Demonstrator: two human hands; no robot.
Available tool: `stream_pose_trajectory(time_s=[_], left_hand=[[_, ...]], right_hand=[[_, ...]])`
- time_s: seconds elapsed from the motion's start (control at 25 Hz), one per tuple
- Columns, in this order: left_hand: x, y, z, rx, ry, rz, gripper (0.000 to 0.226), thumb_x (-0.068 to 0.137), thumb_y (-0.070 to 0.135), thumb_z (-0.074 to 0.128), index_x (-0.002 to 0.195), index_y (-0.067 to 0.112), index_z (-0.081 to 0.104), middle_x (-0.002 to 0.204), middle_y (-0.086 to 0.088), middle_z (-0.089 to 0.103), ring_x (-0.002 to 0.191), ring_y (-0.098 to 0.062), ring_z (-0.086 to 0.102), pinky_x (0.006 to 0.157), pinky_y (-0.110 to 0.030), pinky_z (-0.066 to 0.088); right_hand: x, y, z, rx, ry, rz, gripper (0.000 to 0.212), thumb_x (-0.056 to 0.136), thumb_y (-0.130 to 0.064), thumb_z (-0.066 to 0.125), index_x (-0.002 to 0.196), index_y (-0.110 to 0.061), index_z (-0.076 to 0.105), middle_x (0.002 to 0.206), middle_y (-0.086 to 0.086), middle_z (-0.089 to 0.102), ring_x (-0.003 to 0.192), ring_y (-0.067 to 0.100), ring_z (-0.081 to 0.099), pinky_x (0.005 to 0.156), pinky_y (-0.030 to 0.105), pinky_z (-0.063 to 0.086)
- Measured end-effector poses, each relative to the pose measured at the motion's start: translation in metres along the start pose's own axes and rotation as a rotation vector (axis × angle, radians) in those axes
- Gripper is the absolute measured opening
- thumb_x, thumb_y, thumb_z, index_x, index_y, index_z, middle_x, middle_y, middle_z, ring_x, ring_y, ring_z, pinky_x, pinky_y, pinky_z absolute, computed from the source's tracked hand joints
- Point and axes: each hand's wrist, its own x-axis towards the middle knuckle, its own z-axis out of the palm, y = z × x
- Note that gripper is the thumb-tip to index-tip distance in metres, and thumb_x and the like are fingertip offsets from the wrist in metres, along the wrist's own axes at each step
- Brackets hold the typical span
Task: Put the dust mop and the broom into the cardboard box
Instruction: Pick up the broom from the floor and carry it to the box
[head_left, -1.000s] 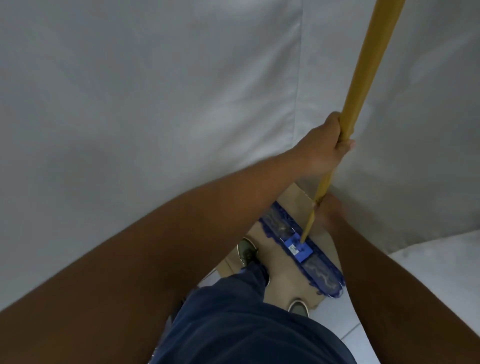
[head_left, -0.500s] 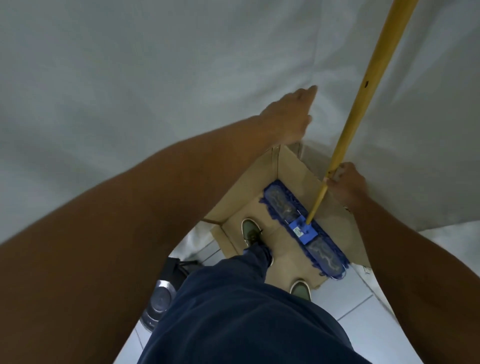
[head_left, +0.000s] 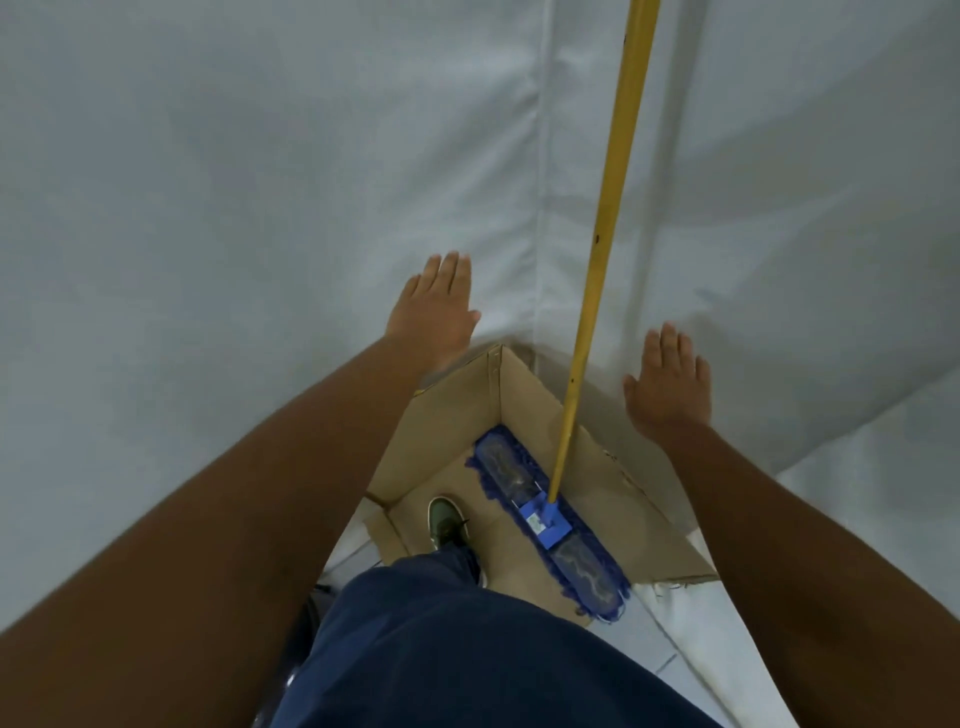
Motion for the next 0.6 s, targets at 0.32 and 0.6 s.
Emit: stream_pose_trajectory(time_s=[0.32,0.6], left_hand=[[-0.148,-0.033,0.010,-0.066,0.045,-0.348,0.068,0.100,0.037,0.027,0.150,0.005,-0.004,0.163,-0.014,0.000,0.150,-0.029,-0.002,0.121,-0.043,0.006],[-0.359,-0.112,0.049,-0.134,0.062,-0.800,0.070,0.099,0.042,0.029,0.151,0.005,-0.001,0.163,-0.013,0.001,0.150,-0.028,-0.002,0.121,-0.044,0.007]], right_hand=[[-0.053,-0.051,-0.018,-0.006,0.082,-0.345,0.070,0.095,-0.040,0.036,0.148,-0.005,0.008,0.159,0.016,0.009,0.146,0.031,0.006,0.117,0.052,0.013],[-0.113,-0.198,-0.002,0.008,0.017,-0.750,0.069,0.093,-0.035,0.046,0.146,-0.002,0.018,0.157,0.020,0.018,0.144,0.035,0.014,0.115,0.056,0.016]])
